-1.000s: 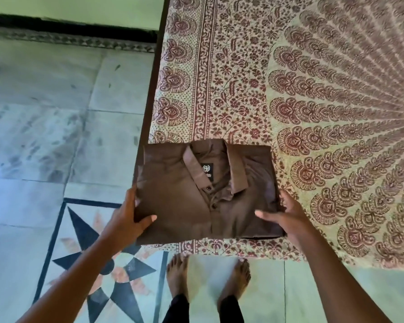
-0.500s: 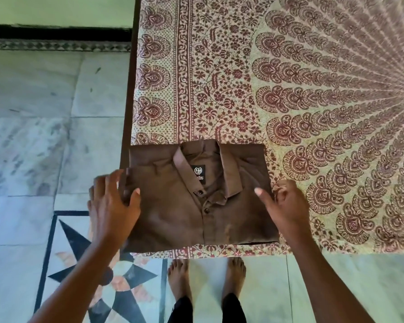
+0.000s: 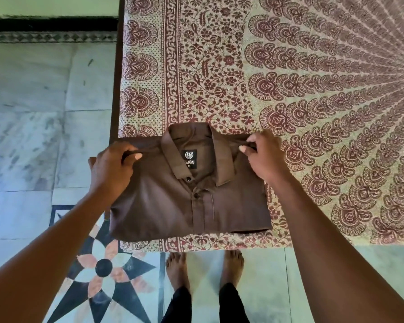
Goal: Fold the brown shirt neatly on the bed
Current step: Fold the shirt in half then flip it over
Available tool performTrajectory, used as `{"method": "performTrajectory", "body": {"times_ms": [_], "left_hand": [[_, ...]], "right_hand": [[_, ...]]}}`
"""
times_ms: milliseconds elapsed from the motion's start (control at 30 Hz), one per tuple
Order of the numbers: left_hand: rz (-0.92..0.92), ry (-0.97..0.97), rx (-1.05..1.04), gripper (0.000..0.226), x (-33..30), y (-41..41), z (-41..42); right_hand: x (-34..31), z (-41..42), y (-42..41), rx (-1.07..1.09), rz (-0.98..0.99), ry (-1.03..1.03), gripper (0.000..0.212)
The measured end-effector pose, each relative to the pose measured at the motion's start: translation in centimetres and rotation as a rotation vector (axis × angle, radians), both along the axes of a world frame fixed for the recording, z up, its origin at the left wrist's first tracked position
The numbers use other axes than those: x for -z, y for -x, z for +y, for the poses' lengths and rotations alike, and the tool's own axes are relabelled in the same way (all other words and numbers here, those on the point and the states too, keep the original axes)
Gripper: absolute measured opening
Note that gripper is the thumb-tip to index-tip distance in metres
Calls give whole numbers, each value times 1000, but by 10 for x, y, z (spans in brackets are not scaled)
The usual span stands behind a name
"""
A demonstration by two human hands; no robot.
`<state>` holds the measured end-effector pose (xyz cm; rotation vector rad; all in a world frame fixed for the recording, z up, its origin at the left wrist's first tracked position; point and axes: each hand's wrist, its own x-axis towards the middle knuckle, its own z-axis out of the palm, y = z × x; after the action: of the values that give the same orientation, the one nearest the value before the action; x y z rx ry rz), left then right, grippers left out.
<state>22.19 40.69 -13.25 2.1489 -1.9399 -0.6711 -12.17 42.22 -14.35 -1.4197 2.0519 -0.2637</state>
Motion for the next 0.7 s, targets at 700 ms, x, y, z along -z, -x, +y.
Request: {"method": "performTrajectory", "body": {"times_ms": [700], "left_hand": [[-280,162,271,59,23,28,57]], "right_hand": [[15,80,-76,44,236,364,64]]}}
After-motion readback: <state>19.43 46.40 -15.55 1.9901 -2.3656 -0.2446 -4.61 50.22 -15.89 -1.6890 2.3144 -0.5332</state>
